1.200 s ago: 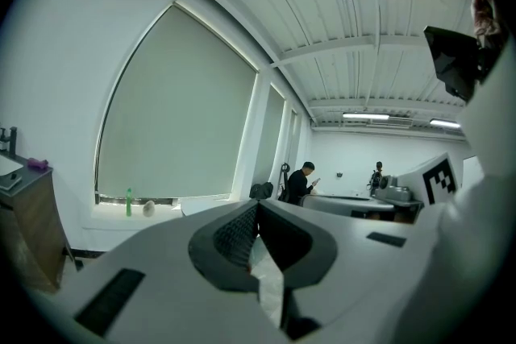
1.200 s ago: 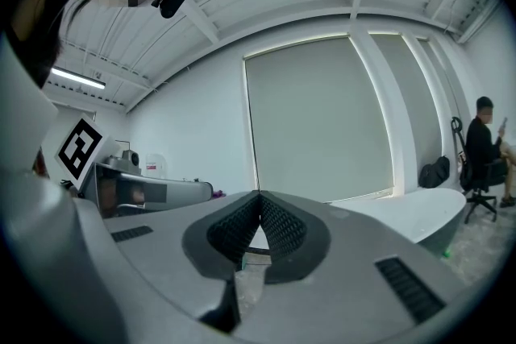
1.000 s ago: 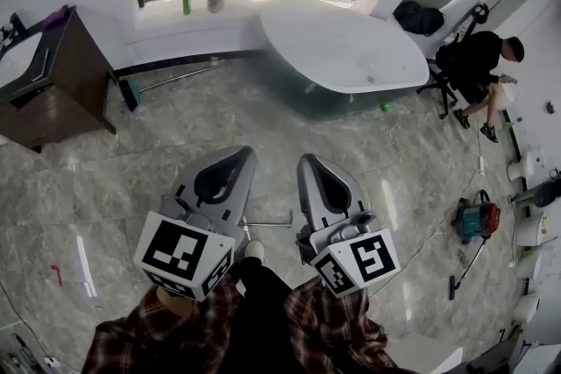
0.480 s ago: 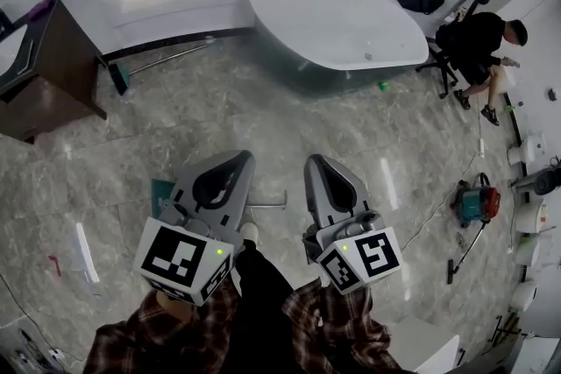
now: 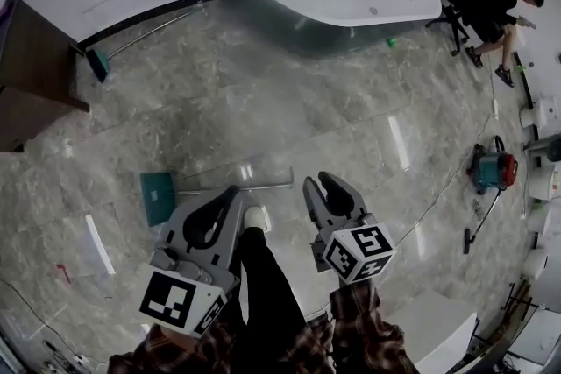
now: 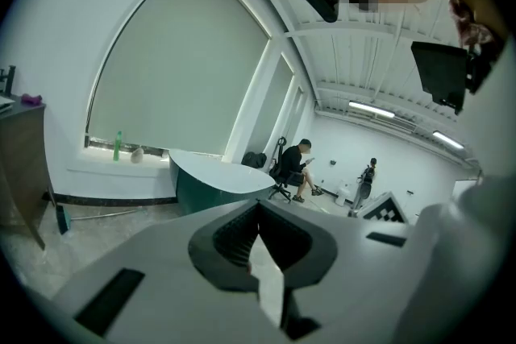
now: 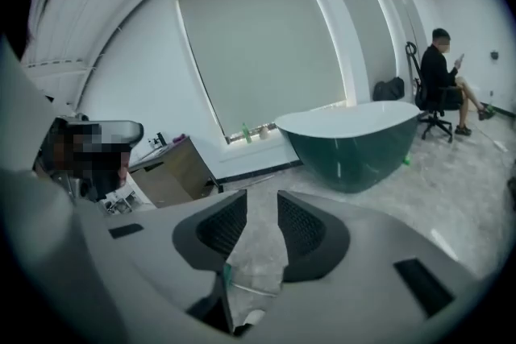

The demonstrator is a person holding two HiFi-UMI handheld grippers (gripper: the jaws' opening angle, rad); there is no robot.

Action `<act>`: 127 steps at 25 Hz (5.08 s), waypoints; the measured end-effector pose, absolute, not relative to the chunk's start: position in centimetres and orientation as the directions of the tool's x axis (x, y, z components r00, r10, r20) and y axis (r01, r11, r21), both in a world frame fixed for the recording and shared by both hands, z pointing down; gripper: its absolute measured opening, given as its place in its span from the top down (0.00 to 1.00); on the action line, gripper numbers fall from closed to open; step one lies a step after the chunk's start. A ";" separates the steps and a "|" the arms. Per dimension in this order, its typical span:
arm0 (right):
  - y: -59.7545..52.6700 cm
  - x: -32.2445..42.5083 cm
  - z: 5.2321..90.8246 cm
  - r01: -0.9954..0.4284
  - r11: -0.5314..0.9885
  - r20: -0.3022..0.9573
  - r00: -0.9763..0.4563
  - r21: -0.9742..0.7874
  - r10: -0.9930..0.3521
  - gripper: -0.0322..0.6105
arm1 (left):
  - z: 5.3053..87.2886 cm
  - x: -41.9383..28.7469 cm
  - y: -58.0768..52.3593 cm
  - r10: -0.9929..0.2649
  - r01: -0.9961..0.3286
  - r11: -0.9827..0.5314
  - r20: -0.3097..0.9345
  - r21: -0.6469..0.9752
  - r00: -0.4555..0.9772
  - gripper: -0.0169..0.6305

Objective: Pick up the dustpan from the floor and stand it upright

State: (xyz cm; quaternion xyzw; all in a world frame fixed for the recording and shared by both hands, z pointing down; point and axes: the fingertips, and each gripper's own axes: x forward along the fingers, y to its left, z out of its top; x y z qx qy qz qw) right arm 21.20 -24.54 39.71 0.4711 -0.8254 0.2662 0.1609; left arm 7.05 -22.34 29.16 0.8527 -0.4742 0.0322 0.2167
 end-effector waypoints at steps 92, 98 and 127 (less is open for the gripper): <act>-33.4 15.8 77.8 -0.919 -0.049 0.678 -0.252 -0.392 -0.691 0.79 | 49.1 -8.4 -22.1 -0.911 -0.895 -0.226 0.242 0.385 0.334 0.96; -32.4 8.2 72.6 -0.928 0.123 0.639 -0.333 -0.351 -0.694 0.79 | 46.1 -13.4 -18.8 -0.942 -0.911 -0.125 0.240 0.393 0.233 0.96; -16.5 -15.8 61.0 -0.665 0.712 0.626 -0.658 -0.225 -0.417 0.81 | 34.0 -25.4 -2.1 -0.957 -0.894 0.282 0.170 0.349 -0.236 0.96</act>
